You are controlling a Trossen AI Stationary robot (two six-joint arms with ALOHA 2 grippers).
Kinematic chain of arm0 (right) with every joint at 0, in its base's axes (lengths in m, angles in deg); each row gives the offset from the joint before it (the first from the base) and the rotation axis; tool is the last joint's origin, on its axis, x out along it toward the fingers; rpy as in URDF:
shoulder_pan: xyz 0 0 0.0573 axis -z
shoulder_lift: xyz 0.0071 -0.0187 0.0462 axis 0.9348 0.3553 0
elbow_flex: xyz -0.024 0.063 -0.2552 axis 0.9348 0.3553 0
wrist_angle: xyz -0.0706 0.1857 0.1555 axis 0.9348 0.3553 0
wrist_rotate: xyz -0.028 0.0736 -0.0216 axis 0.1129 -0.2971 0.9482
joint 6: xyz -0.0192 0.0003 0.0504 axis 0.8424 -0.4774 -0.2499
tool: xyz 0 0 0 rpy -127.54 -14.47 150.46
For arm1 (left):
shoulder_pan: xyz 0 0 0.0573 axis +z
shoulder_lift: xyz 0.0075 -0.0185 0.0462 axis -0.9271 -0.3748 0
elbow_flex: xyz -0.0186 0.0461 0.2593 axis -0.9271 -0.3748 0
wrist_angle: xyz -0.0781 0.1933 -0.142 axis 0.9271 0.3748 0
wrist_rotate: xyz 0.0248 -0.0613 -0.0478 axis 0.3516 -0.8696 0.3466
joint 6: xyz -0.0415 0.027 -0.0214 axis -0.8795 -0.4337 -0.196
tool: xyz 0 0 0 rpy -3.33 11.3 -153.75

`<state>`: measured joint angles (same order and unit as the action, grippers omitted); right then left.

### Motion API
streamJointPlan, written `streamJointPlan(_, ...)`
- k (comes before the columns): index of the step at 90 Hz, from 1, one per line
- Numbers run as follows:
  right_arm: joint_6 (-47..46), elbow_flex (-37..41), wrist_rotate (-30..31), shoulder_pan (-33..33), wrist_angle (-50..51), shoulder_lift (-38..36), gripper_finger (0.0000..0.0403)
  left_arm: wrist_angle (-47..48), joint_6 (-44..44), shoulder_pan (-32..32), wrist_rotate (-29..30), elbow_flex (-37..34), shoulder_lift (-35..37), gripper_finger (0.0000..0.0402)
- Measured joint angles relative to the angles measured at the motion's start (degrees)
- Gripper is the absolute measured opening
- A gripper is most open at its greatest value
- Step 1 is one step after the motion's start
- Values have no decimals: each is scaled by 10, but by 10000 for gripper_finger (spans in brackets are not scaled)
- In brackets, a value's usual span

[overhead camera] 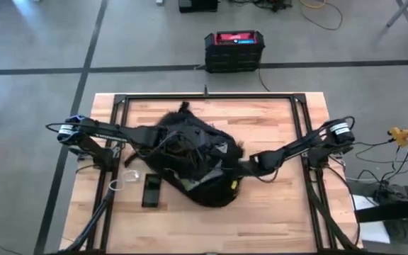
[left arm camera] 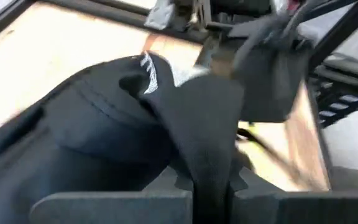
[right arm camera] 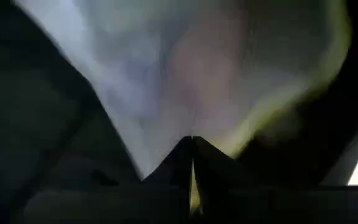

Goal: Unpack backpack
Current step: Put the yellow green zip bag into the black backpack

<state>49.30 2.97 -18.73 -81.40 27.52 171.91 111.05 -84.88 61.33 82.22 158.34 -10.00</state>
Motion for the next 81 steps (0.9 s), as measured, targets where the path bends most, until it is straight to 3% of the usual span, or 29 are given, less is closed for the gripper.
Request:
streamJointPlan(7, 60, -21, 25, 2, -73, 2, 0, -16, 0, 2, -20, 1, 0, 0)
streamJointPlan(13, 92, -36, 53, 4, -58, 3, 0, -16, -3, 2, -23, 2, 2, 0)
streamJointPlan(32, 84, -49, 85, -14, 132, -27, 0, 2, 4, 3, -22, 1, 5, 0)
streamJointPlan(48, 31, -44, 71, -94, 349, -67, 0, 44, 14, 3, -21, 1, 7, 0)
streamJointPlan(56, 1, -43, 48, -131, 405, -88, 0, 60, 34, 2, -21, 1, 8, 0)
streamJointPlan(66, 0, -26, 23, -139, 350, -84, 0, 52, 43, 2, -40, 0, 8, 0)
streamJointPlan(81, 129, -11, 25, -66, 113, -2, 0, 1, 51, 3, -76, 0, 8, 0)
